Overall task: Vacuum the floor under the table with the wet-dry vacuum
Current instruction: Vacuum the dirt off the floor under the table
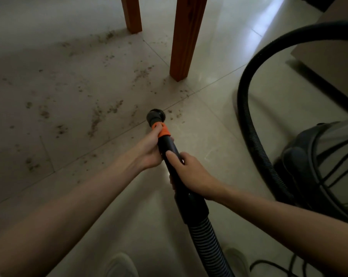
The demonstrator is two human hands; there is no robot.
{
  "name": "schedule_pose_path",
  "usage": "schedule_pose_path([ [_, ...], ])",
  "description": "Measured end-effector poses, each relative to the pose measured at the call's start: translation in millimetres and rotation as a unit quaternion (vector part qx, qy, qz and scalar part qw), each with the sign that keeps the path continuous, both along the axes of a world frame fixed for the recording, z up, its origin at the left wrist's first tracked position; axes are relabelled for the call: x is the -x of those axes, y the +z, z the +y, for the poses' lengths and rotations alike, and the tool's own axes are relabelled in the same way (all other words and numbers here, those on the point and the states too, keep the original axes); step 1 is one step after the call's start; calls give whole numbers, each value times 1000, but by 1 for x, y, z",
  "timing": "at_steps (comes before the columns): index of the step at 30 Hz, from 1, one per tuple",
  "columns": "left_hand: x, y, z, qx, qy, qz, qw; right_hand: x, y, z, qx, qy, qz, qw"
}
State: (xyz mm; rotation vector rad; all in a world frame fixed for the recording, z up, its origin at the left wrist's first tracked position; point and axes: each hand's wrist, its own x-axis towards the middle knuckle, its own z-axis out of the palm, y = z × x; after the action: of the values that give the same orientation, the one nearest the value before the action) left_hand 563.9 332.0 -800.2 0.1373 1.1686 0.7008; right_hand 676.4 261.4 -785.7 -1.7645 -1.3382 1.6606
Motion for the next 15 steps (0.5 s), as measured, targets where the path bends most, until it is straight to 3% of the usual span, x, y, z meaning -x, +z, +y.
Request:
schedule_pose_path([
  [7, -10, -10, 17, -12, 30, -27, 999, -15, -5, 3, -17, 4, 5, 1000],
  [12, -34, -20, 20, -13, -17, 26, 999, -9, -1, 13, 88, -114, 98, 985],
  [15, -40, -25, 27, -9, -11, 37, 999, -10, -7, 17, 68, -130, 73, 987],
])
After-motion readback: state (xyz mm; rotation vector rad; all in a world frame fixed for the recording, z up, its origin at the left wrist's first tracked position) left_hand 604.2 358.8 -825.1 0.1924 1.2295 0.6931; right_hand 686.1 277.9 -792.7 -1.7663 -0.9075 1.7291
